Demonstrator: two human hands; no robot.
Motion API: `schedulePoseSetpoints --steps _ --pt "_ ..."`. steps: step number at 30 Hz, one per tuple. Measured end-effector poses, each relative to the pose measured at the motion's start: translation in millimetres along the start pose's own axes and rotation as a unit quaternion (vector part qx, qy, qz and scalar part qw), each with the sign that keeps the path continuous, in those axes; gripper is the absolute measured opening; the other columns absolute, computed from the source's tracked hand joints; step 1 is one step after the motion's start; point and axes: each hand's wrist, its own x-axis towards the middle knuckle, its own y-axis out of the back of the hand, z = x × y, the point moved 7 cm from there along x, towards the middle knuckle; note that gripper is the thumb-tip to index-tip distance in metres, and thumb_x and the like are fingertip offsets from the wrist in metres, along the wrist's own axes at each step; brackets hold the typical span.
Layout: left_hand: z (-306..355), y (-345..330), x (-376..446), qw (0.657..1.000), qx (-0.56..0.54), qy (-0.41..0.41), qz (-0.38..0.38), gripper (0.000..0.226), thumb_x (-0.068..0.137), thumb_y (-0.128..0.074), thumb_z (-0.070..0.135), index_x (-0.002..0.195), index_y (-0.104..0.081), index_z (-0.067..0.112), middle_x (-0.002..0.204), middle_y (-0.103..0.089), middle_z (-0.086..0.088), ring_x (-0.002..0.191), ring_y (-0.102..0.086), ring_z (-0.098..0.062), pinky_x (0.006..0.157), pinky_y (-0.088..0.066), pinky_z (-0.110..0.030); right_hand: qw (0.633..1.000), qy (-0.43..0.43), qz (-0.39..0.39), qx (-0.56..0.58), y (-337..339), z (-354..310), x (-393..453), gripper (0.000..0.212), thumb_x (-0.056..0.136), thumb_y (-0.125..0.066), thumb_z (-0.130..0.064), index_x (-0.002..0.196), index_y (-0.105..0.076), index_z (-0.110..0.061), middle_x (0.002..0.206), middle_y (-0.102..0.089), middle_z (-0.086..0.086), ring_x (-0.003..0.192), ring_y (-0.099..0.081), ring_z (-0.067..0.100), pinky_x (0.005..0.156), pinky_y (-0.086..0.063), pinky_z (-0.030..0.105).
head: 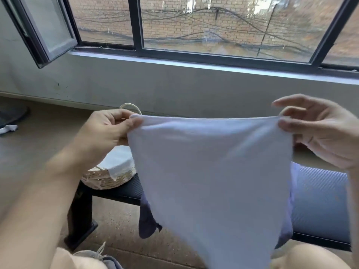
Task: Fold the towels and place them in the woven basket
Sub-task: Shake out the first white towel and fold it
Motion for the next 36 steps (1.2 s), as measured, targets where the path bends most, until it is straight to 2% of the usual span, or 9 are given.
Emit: schedulePoseSetpoints --steps 3,6,9,15,19,22,26,32,36 --pt "-36 -8 23 0.994 0.106 0.02 0.016 0.015 0.096 -0.066 0.016 0.092 -0.071 0.002 0.082 -0.072 -0.011 0.079 -0.067 -0.022 0.078 -0.063 -0.042 0.985 -0.09 0.102 -0.11 12 47 25 0.029 0.072 -0.083 -0.013 0.099 -0.076 -0.019 0.086 -0.06 0.009 0.072 -0.063 0.025 0.079 -0.061 0.052" --pt "-81 -11 34 0.989 0.139 0.052 0.029 0.022 0.091 -0.071 0.033 0.087 -0.071 0.011 0.085 -0.075 -0.019 0.077 -0.071 -0.037 0.083 -0.056 -0.064 0.965 -0.095 0.152 -0.19 12 89 46 0.022 0.085 -0.079 -0.008 0.101 -0.075 -0.023 0.081 -0.063 0.006 0.078 -0.062 0.022 0.088 -0.059 0.048" --pt "-115 -15 36 0.987 0.134 0.078 0.049 0.023 0.091 -0.069 0.036 0.082 -0.069 0.016 0.081 -0.076 -0.017 0.081 -0.072 -0.043 0.081 -0.056 -0.064 0.95 -0.073 0.201 -0.226 15 124 61 0.018 0.087 -0.078 -0.017 0.102 -0.074 -0.027 0.081 -0.068 0.001 0.073 -0.063 0.018 0.086 -0.06 0.047" --pt "-132 -12 42 0.981 0.123 0.096 0.12 0.022 0.091 -0.073 0.033 0.081 -0.071 0.013 0.079 -0.075 -0.015 0.067 -0.067 -0.025 0.076 -0.059 -0.06 0.946 -0.045 0.219 -0.236 7 141 77 0.017 0.086 -0.072 -0.015 0.095 -0.073 -0.03 0.073 -0.062 0.001 0.066 -0.058 0.018 0.077 -0.058 0.049" --pt "-117 -23 34 0.981 0.1 0.086 0.145 0.019 0.089 -0.076 0.028 0.081 -0.074 0.011 0.081 -0.076 -0.015 0.067 -0.065 -0.02 0.067 -0.063 -0.051 0.963 -0.03 0.204 -0.175 -22 128 68 0.023 0.086 -0.064 0.0 0.089 -0.076 -0.02 0.072 -0.06 0.012 0.064 -0.059 0.018 0.056 -0.058 0.035" --pt "-106 -45 20 0.986 0.071 0.079 0.126 0.016 0.09 -0.076 0.025 0.084 -0.077 0.011 0.081 -0.076 -0.014 0.069 -0.068 -0.022 0.063 -0.063 -0.043 0.984 -0.034 0.16 -0.065 -62 121 55 0.015 0.086 -0.071 0.001 0.084 -0.078 -0.012 0.074 -0.07 0.014 0.062 -0.066 0.017 0.06 -0.059 0.032" --pt "-100 -72 2 0.992 0.048 0.088 0.083 0.01 0.09 -0.075 0.019 0.088 -0.078 0.01 0.079 -0.078 -0.008 0.073 -0.073 -0.021 0.074 -0.063 -0.05 0.995 -0.052 0.083 -0.009 -107 120 44 0.003 0.084 -0.08 -0.009 0.087 -0.079 -0.007 0.078 -0.076 0.011 0.072 -0.073 0.021 0.075 -0.064 0.036" --pt "-105 -90 -12 0.994 0.01 0.104 0.039 0.008 0.091 -0.073 0.012 0.097 -0.076 0.007 0.083 -0.079 -0.006 0.08 -0.077 -0.023 0.075 -0.064 -0.037 0.993 -0.034 -0.036 -0.106 -129 128 41 0.028 0.085 -0.077 -0.003 0.107 -0.079 -0.019 0.091 -0.079 0.002 0.092 -0.074 0.011 0.091 -0.059 0.037" --pt "-106 -92 -14 0.994 0.009 0.106 0.036 0.009 0.09 -0.073 0.011 0.099 -0.077 0.009 0.083 -0.079 -0.005 0.082 -0.077 -0.02 0.074 -0.062 -0.031 0.977 0.044 -0.008 -0.208 -126 124 42 0.032 0.087 -0.075 -0.003 0.099 -0.079 -0.032 0.088 -0.078 -0.015 0.087 -0.072 0.001 0.088 -0.057 0.031"
